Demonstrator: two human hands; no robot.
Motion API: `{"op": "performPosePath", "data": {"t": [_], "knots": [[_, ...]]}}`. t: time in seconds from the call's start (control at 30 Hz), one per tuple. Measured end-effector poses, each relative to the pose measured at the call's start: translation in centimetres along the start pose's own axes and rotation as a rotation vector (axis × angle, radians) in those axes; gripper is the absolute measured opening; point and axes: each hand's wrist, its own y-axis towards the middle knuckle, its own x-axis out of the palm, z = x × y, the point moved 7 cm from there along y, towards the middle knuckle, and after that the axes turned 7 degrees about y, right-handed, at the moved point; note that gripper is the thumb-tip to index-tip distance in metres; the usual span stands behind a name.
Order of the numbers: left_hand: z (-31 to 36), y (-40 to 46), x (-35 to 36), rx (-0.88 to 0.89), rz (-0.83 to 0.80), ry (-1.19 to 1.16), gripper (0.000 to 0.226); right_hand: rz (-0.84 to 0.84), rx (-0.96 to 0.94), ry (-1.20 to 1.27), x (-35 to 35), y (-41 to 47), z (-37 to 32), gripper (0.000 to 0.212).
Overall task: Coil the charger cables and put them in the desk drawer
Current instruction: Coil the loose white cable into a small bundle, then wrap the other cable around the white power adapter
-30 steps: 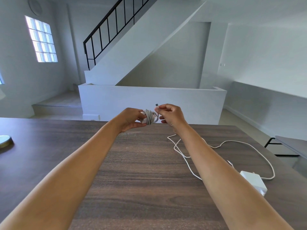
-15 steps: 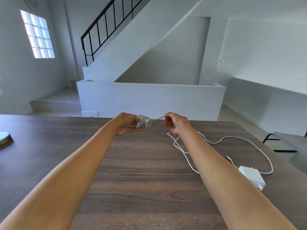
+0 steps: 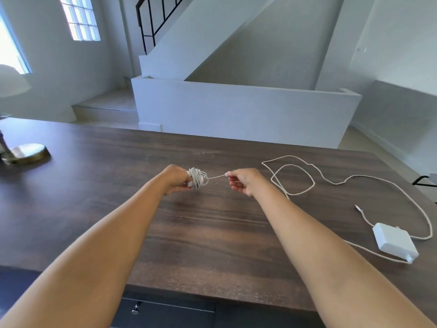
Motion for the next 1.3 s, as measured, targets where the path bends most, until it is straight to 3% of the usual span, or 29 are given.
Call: {"op": "performPosePath", "data": {"t": [0.23,0.37,0.5,0.6,0.83,0.97,1.13,1.3], "knots": [[-2.4,1.1,-0.5,-0.077,0.039,0.129,0.030,-0.017,0.069,-0.034,0.8,1.4,3.1,0.015],[-1.3,0.7,-0.7,-0.091,0.045,0.280,0.010,-0.038,0.059,-0.084,0.7,1.2,2.8,0.010],[1.9,0.4,-0.3,-0.007,0.076,0.735,0.019,-0.024,-0.019,-0.188,-0.6,0.3,1.3,0.004],[4.9,0.3,1.0,0.062,0.189,1.035,0.044,0.042,-0.100,-0.316,-3.6,-0.7,-0.4,0.020],[10.1,-1.2,13.1,0.281,0.040,1.267,0.047,0.262,-0.288,-0.519,-15.4,-6.1,-4.0,0.021],[12.1,-2.9,23.1,0.525,-0.092,1.347,0.040,0.467,-0.324,-0.561,-24.0,-11.1,-3.9,0.019],[13.1,-7.3,34.1,0.756,-0.245,1.316,0.039,0.687,-0.232,-0.631,-33.6,-16.3,-0.5,0.022],[11.8,-11.5,42.4,0.823,-0.427,1.214,0.064,0.799,-0.044,-0.756,-39.7,-19.0,5.2,0.029]]}}
